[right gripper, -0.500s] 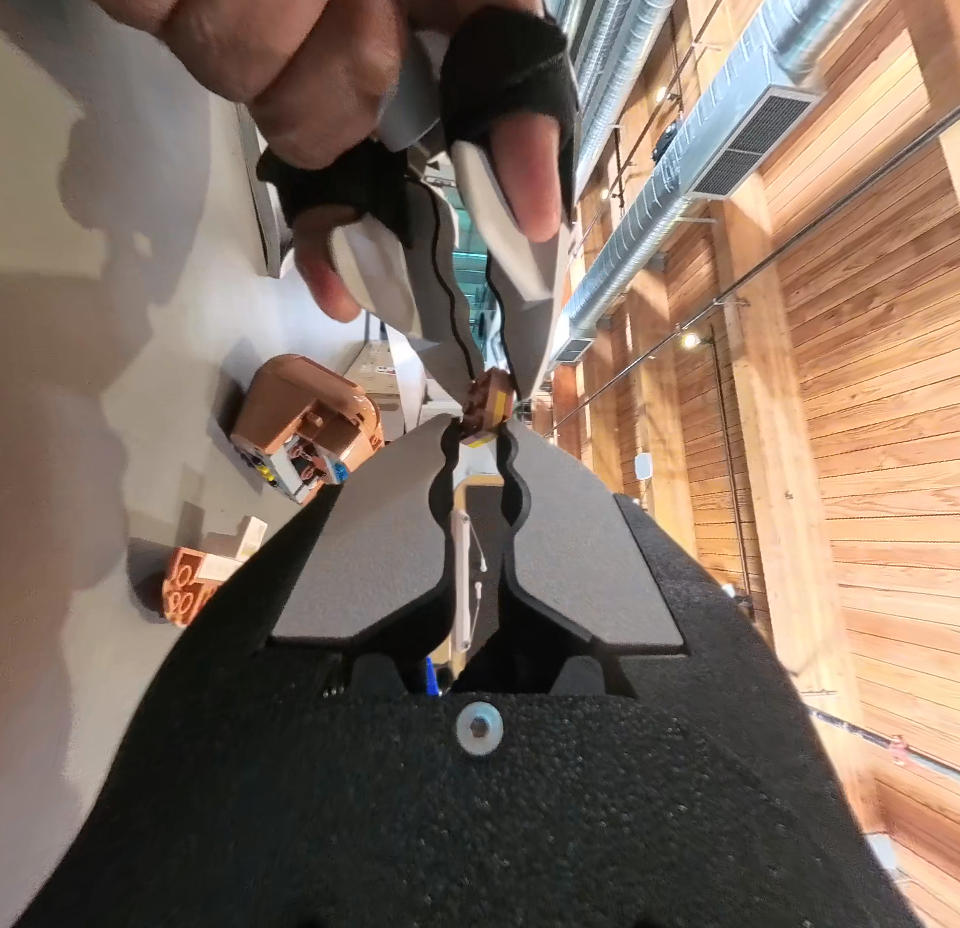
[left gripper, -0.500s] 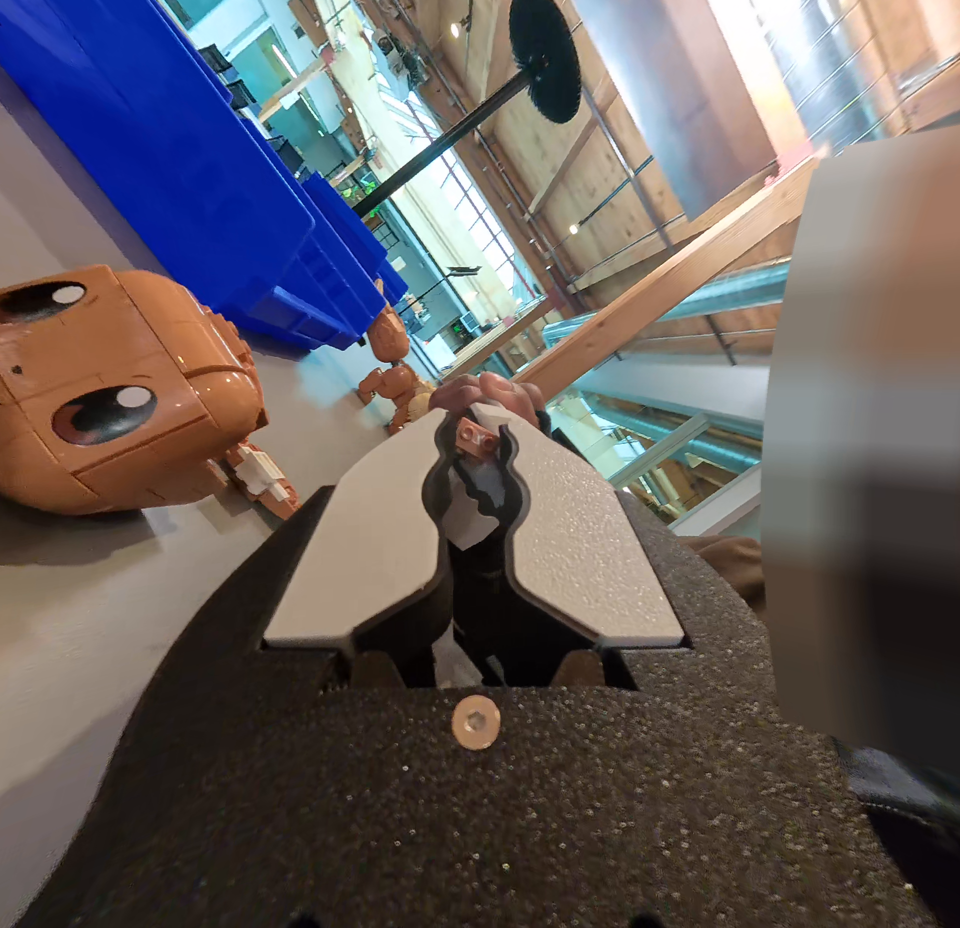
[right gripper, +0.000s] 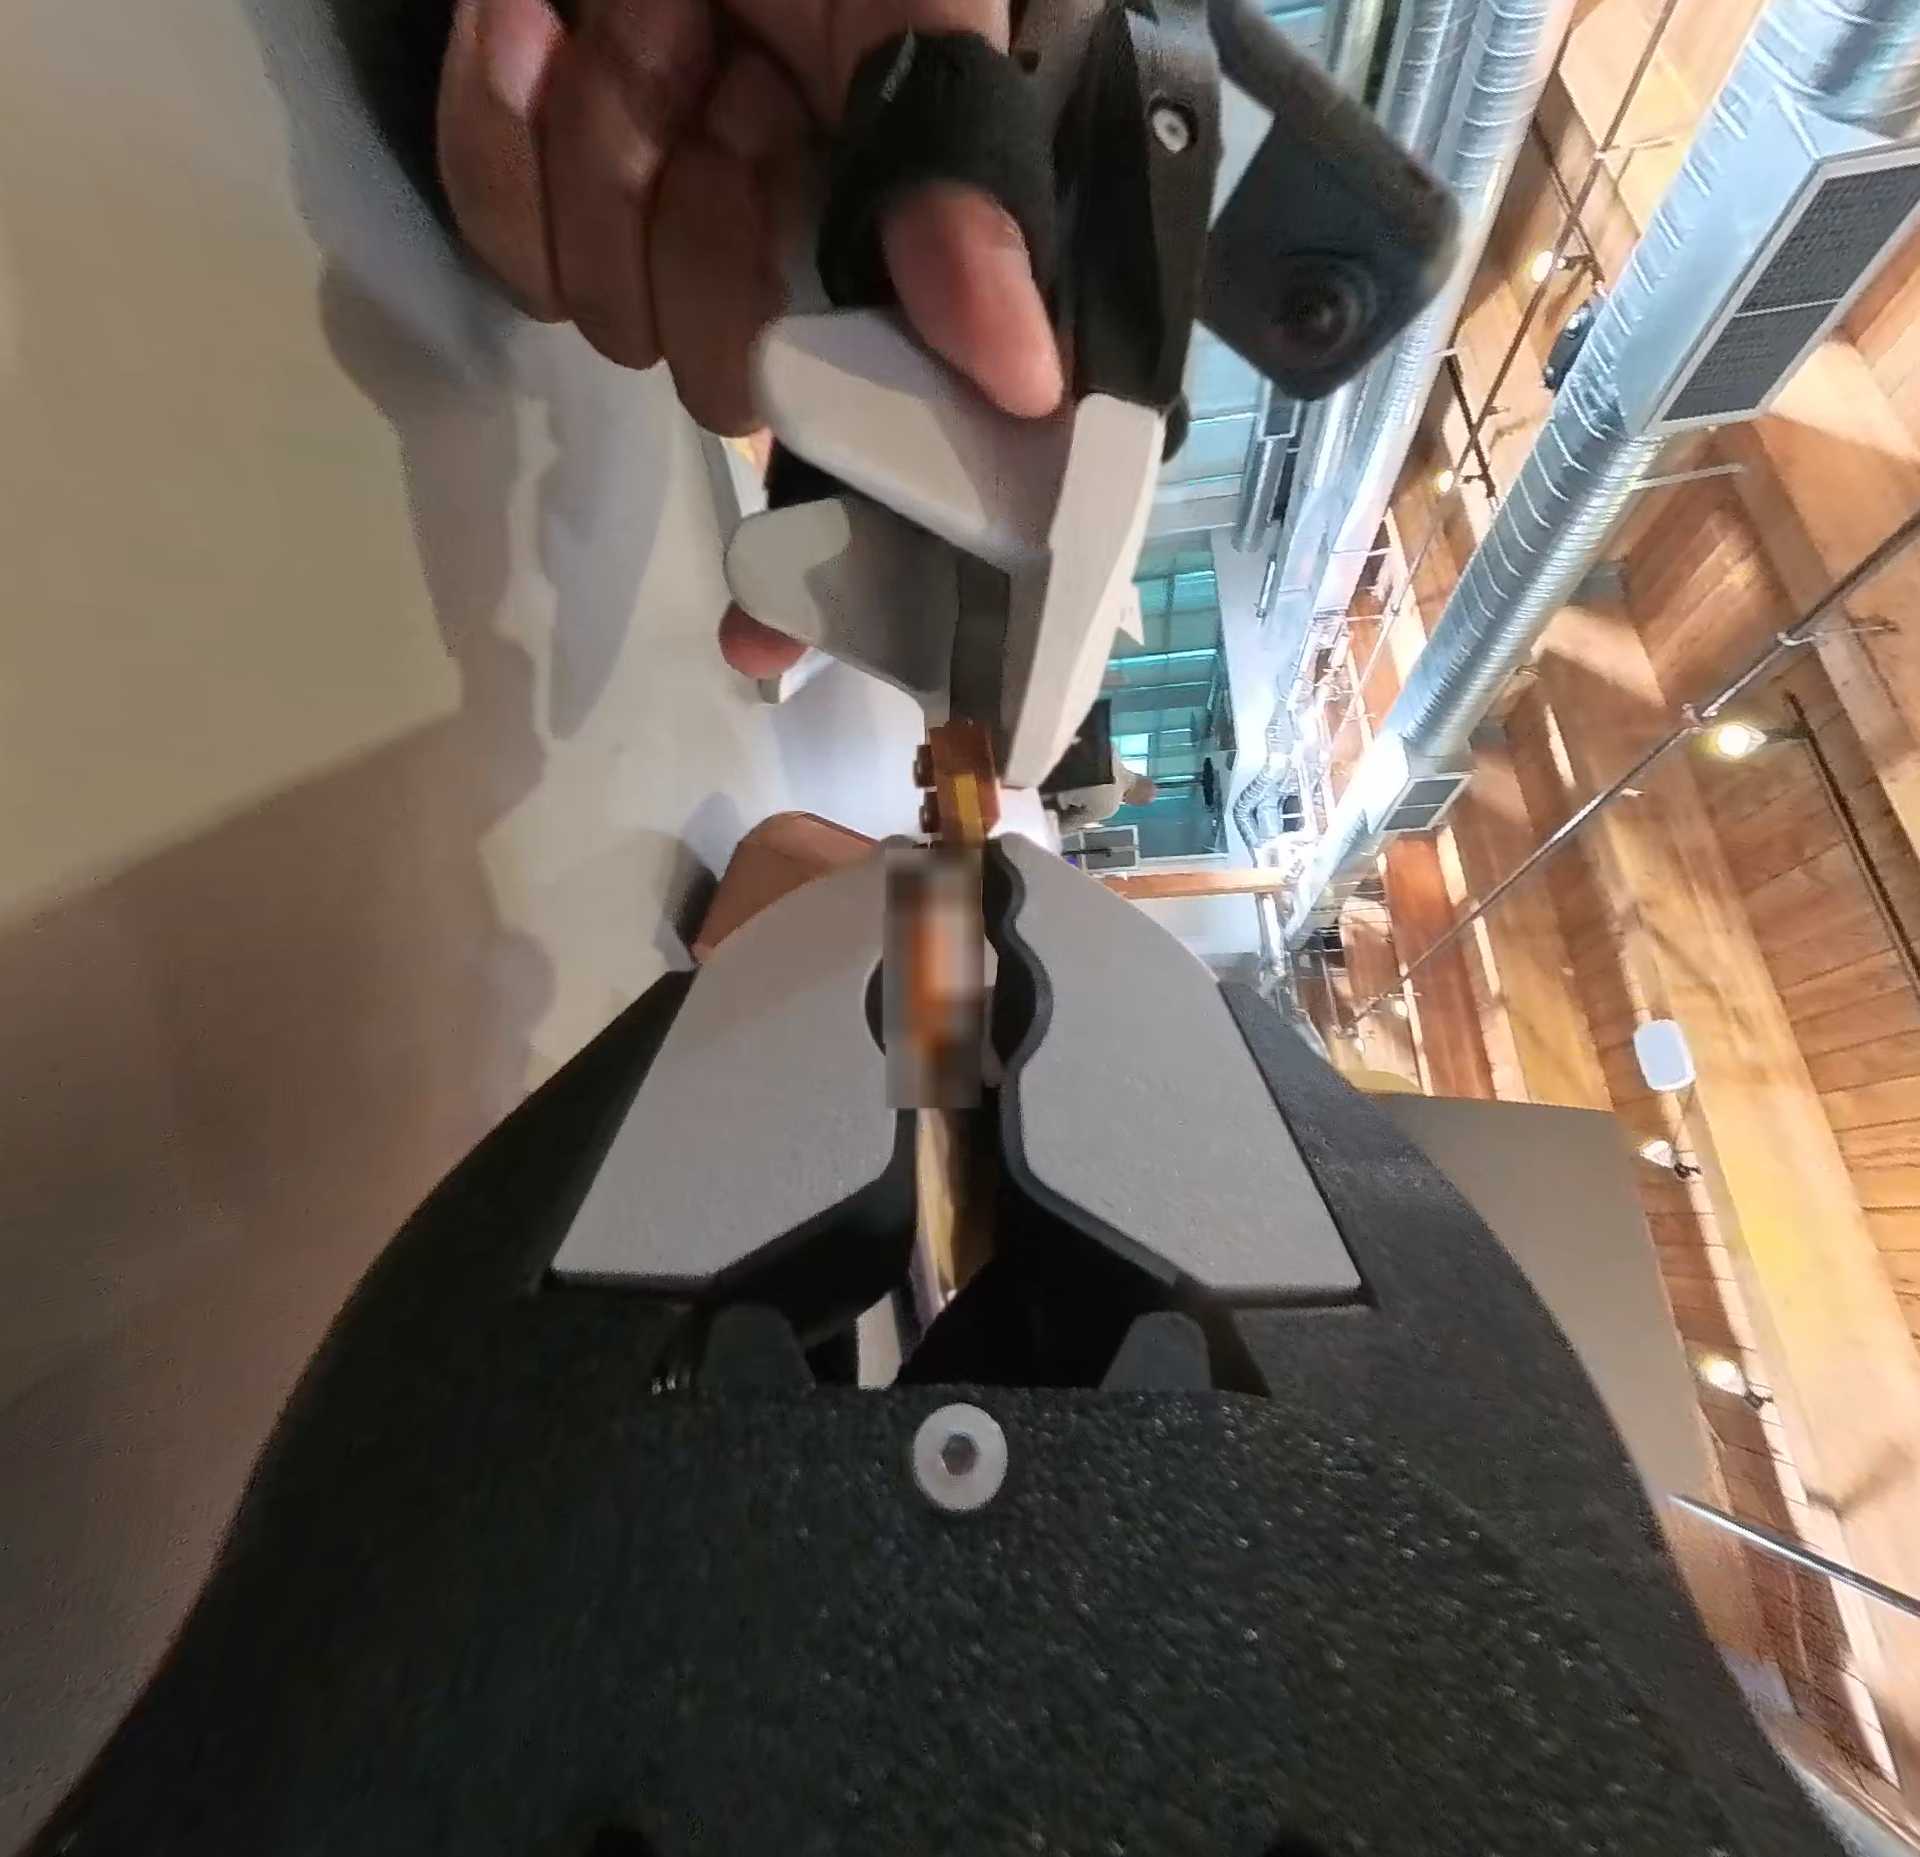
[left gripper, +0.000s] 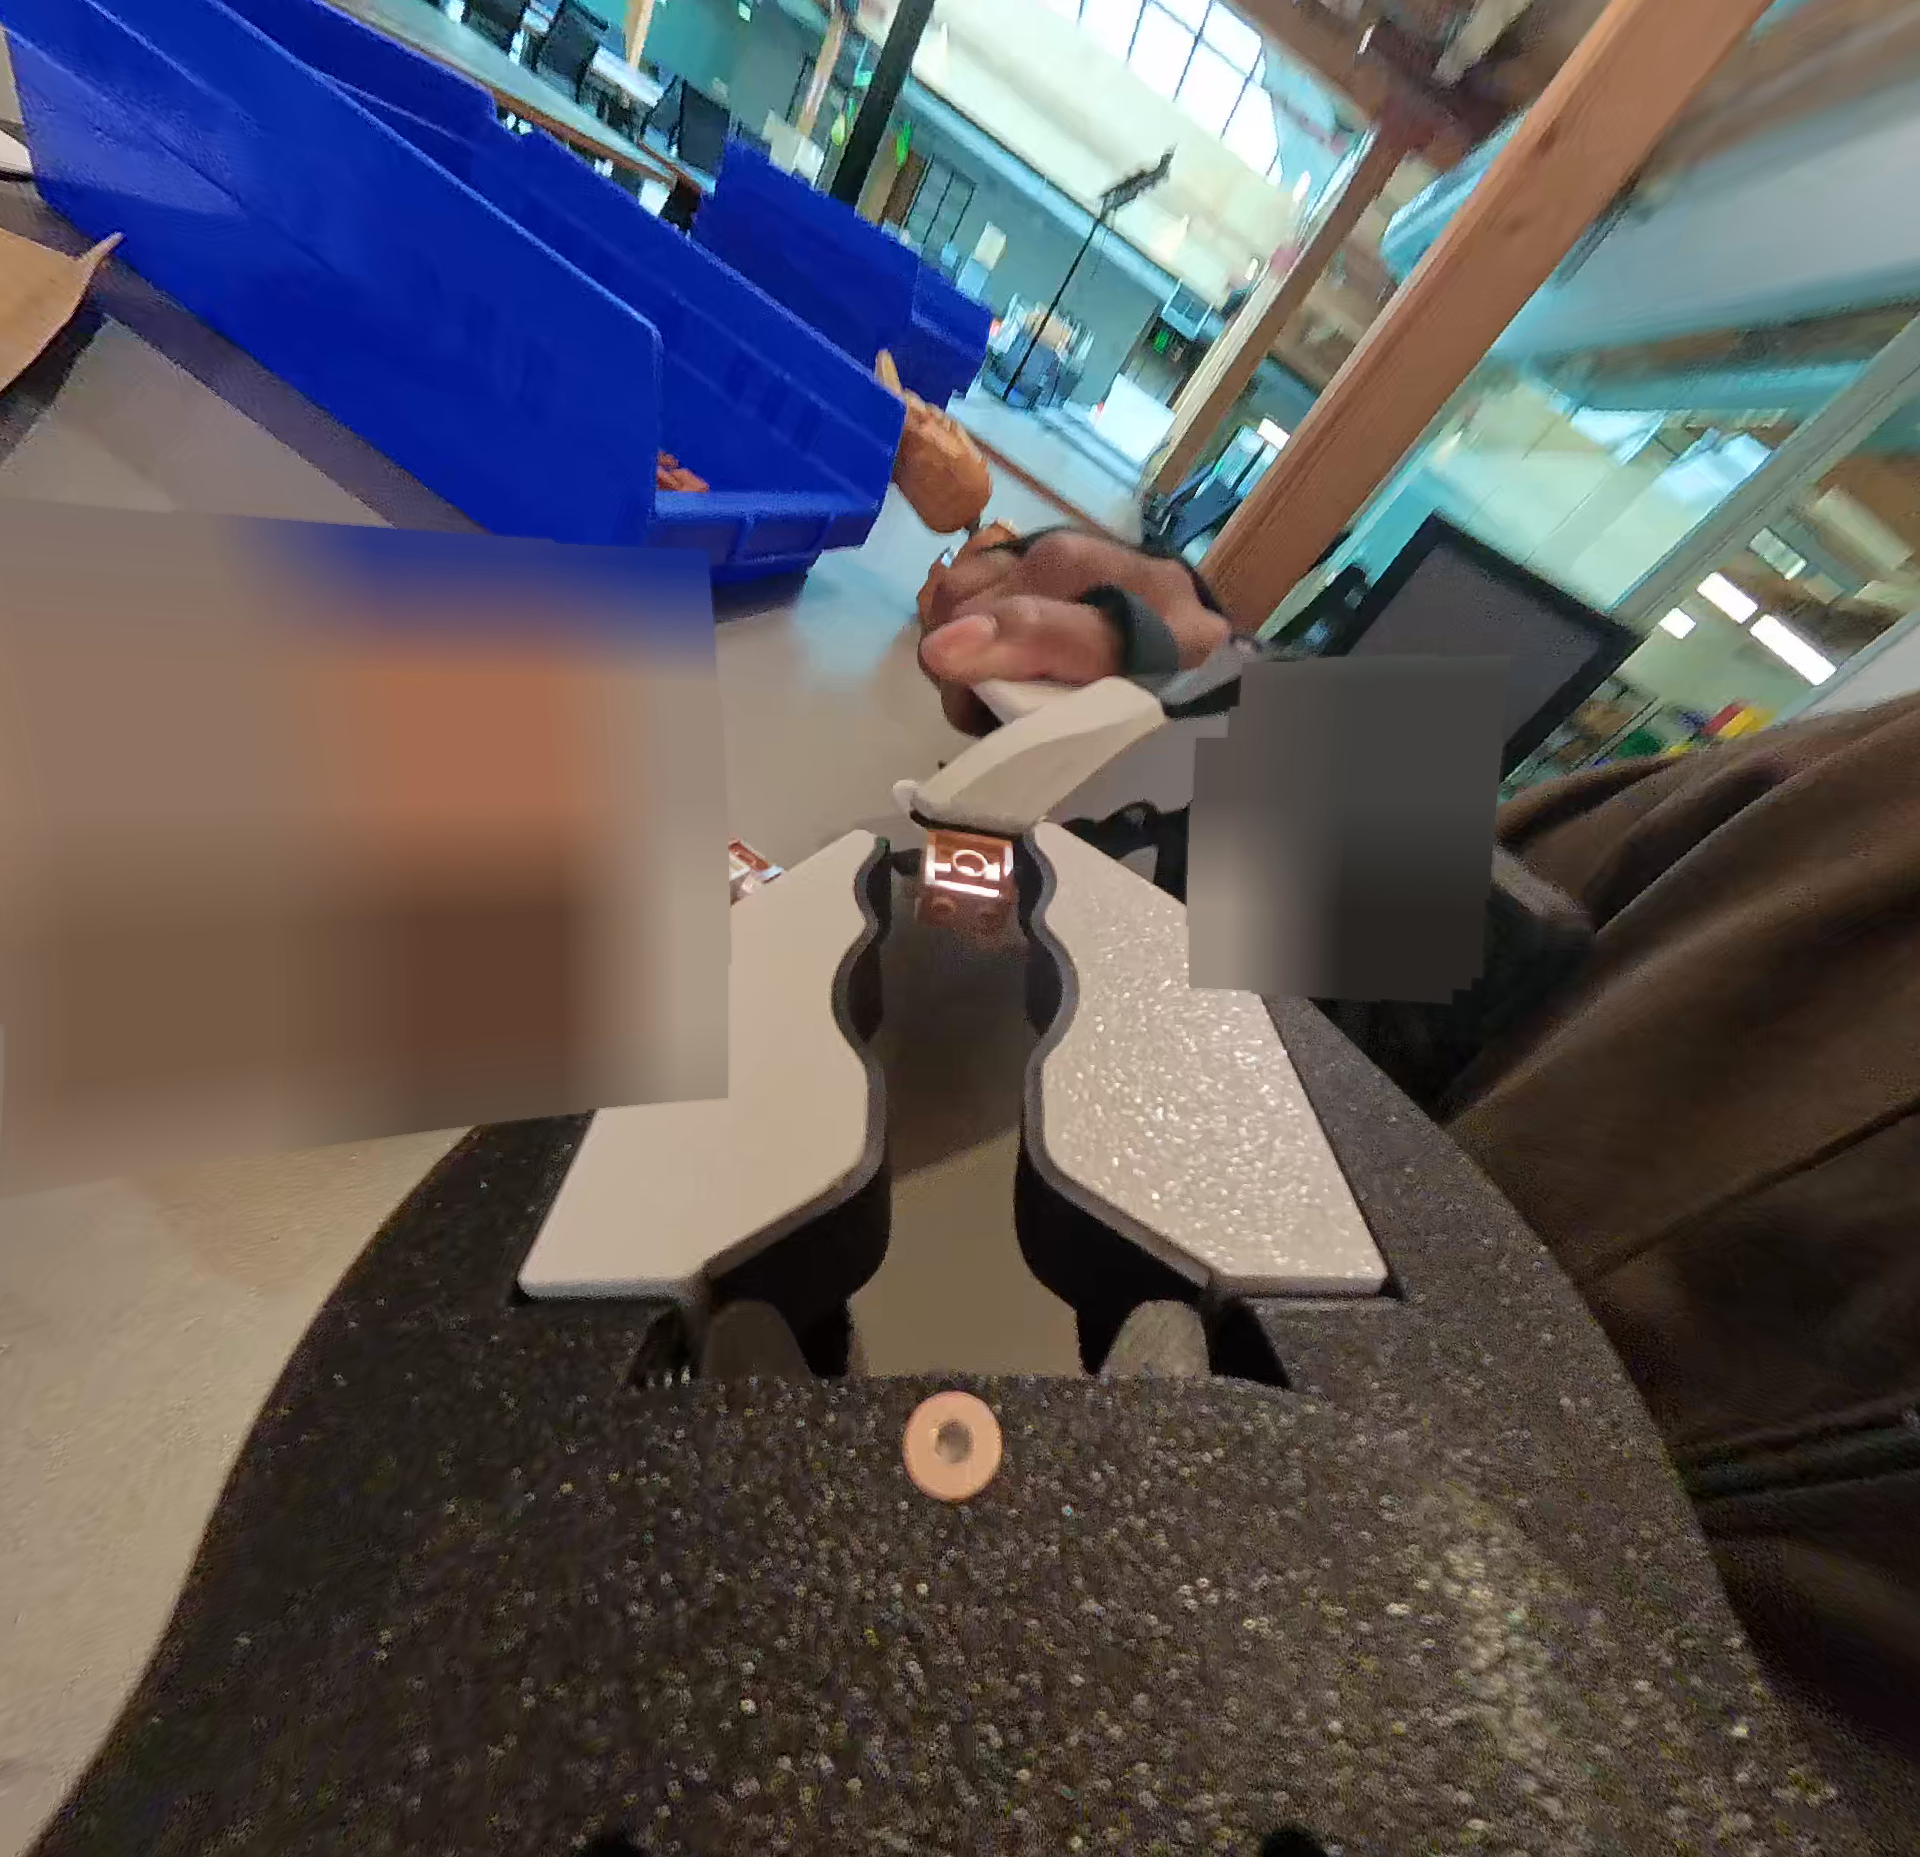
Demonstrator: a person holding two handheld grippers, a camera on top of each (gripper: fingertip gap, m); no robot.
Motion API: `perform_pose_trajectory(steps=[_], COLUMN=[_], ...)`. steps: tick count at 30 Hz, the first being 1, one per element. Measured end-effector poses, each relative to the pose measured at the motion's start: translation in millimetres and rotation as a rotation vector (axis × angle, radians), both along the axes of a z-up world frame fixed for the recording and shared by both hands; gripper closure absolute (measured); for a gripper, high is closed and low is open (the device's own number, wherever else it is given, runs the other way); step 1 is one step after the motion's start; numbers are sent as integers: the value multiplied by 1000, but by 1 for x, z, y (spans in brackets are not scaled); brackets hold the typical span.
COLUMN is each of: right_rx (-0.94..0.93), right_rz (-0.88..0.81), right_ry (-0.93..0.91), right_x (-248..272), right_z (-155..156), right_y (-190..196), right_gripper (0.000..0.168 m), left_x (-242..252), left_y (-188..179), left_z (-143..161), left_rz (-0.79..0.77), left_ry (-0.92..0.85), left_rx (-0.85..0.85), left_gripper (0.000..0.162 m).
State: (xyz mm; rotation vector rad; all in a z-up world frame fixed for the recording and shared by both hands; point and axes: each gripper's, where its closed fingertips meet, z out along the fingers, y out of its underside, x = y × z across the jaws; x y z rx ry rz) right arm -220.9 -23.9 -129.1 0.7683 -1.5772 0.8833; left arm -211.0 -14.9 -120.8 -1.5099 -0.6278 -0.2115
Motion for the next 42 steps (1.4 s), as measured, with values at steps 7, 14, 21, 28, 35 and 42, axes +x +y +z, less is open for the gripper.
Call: perform_pose_trajectory(steps=[7,14,21,28,35,42], right_rx=[24,-176,-381,-451,-471,-439], right_rz=[64,13,-51,-95,-87,-31], right_ry=[-83,-337,-415,-482,-581,-603], right_x=[4,-12,-14,-23,-25,-20], right_z=[-7,17,37,40,39,40], right_y=[2,9,1,2,2,4], right_gripper=[159,143,140,138,142,143], left_x=[7,-8,-33,-35,-33,-29], left_y=[5,5,-4,-2,4,7], left_z=[-9,17,32,32,32,34], left_rz=[-37,16,189,233,244,170], left_ry=[38,-144,-311,-349,-342,-333], left_rx=[-94,232,610,691,700,669], left_gripper=[145,146,146,146,146,146])
